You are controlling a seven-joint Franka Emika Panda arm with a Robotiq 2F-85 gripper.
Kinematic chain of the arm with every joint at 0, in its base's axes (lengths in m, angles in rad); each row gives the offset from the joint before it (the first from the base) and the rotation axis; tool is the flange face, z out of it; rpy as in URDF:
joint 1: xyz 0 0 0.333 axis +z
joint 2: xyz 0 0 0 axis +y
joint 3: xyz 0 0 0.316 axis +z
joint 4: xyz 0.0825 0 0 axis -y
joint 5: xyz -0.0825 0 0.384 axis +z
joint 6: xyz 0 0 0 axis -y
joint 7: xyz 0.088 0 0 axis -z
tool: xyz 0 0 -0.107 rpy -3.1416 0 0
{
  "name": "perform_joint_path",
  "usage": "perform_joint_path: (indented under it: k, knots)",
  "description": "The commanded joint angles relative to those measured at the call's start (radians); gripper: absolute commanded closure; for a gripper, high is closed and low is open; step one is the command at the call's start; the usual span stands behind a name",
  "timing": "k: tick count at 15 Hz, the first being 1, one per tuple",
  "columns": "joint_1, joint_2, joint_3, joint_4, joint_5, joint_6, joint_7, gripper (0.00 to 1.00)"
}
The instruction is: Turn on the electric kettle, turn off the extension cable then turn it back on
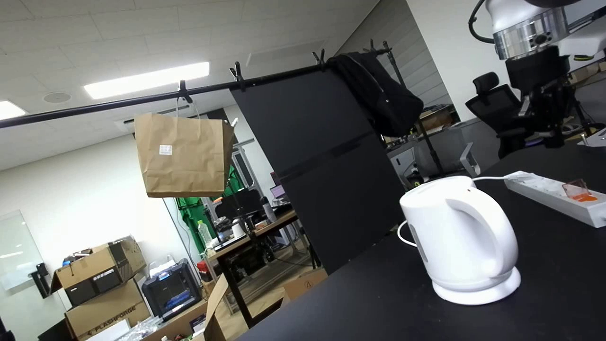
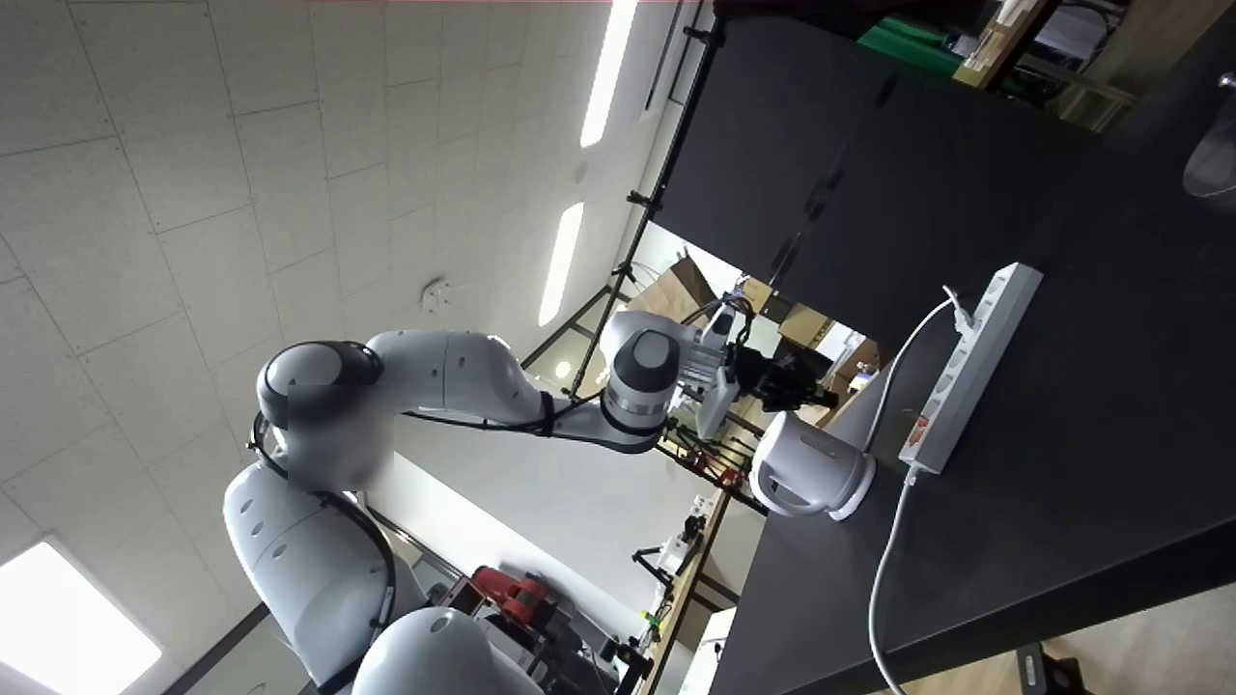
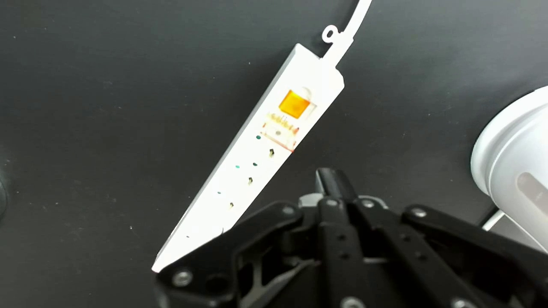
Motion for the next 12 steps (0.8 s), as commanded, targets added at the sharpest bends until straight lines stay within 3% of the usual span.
perform_joint_path:
  k: [1, 9, 12]
  knots:
    - [-0.024, -0.032, 0.020, -0.019, 0.016, -0.023, -0.017, 1.00]
    - [-0.034, 0.015, 0.008, -0.002, 0.016, -0.029, 0.001, 1.00]
    - [-0.019, 0.051, -0.022, 0.016, 0.005, -0.009, 0.087, 1.00]
